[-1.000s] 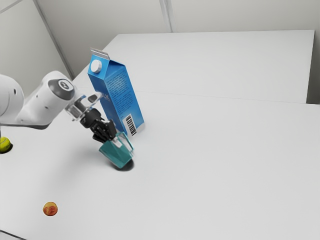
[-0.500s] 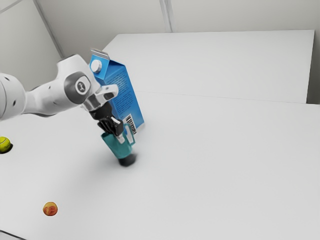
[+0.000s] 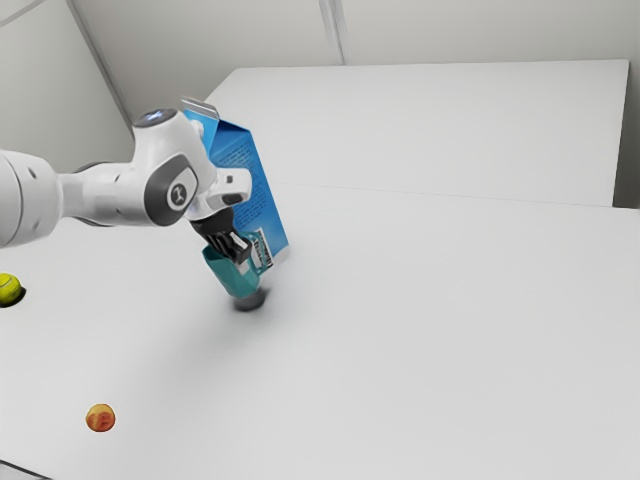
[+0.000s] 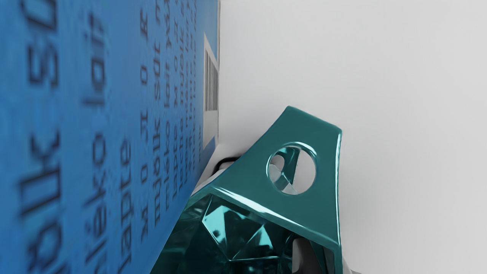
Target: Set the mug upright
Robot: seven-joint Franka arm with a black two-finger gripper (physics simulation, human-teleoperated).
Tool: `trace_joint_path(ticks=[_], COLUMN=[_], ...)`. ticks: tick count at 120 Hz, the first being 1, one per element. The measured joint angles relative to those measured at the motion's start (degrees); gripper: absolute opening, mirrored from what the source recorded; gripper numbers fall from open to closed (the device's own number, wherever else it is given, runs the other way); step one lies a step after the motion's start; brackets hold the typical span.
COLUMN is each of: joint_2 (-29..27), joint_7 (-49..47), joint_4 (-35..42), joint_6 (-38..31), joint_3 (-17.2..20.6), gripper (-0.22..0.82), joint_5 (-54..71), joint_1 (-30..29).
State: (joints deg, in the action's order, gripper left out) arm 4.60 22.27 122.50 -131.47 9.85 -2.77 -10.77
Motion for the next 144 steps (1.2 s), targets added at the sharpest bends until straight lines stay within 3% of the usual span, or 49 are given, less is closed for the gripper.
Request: trace_joint_path(ticks=[78, 98, 109, 125, 144], joint_2=[2.51, 1.57, 0.16, -3.80, -8.22], joint_7=[-3.95, -3.94, -3.93, -3.96, -3.94], joint_4=[2.62, 2.59, 2.59, 2.53, 2.49], joint_6=[-3.62, -2.78, -2.07, -0.36, 1.96], joint_3=[0.31, 0.42, 0.43, 0.60, 0.80], gripper=[-0.18, 0.19, 0.33, 0.46, 0.54], joint_5=[0.84, 0.34, 0.23, 0.17, 0.14], joint_1=[0.00, -0.06, -0.07, -0.25, -0.31])
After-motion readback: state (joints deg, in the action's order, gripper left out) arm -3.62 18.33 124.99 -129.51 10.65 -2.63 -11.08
